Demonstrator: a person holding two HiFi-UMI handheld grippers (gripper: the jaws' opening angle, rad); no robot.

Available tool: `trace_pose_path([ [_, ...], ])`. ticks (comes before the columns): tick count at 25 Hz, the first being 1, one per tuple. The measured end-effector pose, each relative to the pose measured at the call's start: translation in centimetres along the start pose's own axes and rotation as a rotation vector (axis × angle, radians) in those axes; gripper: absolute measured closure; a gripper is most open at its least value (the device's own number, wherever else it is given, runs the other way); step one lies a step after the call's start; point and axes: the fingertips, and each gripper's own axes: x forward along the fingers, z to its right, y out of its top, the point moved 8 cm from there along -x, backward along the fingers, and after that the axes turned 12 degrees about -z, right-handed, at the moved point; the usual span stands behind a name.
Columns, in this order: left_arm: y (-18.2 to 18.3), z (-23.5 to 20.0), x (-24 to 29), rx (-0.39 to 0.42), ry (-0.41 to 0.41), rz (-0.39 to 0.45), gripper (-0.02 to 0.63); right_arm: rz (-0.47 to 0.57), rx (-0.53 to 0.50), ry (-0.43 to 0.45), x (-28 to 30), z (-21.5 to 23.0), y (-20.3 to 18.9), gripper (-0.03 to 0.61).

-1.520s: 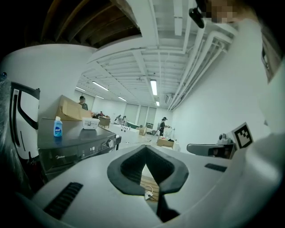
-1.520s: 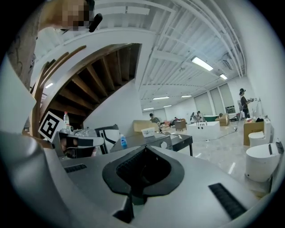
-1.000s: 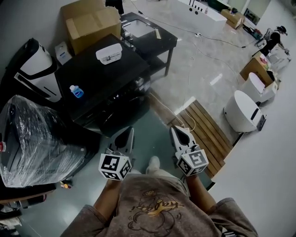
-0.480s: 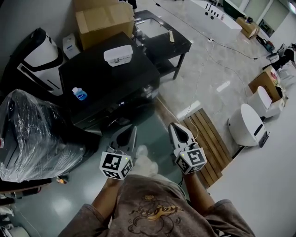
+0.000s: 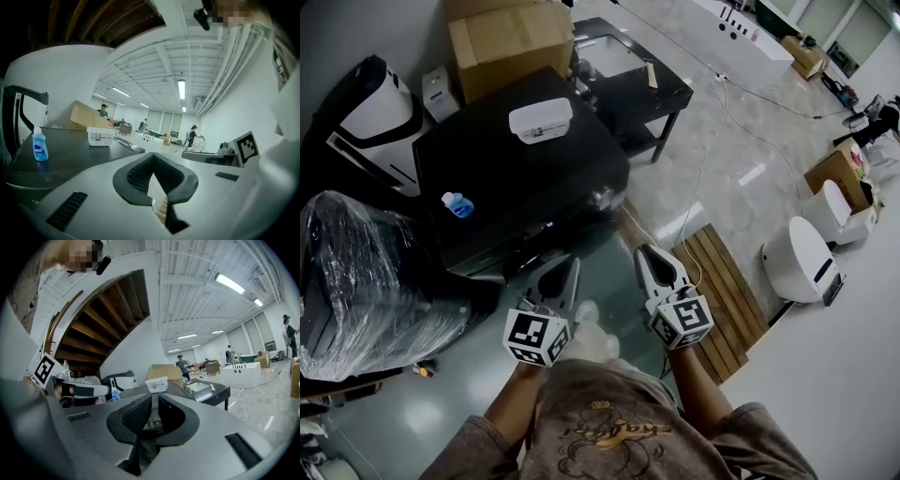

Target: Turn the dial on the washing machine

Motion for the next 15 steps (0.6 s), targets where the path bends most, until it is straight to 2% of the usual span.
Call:
trace_pose_path([
  [4,0.1,-0.7,0.5,-0.011,0.003,-0.003,0.614,-0.008,0.002,0.017,1.7,0.4,0.3,0.476],
  [8,-0.1,-1.4,1.1,-0.019,0.002,-0.01,0.614,-0.045,-0.007,0.025,3.4,0.8,-0.1,0.342],
  [11,-0.4,-1.7,1.5,-0.025,0.0,-0.016,0.614,-0.081,-0.03,0.016,4.7,1.2,-0.7,0.313],
  [15,-1.0,-2.1,2.0,-0.035,-0.002,-0.025,0.614,-0.118,-0.06,0.02,6.8,1.8,-1.5,0.311],
])
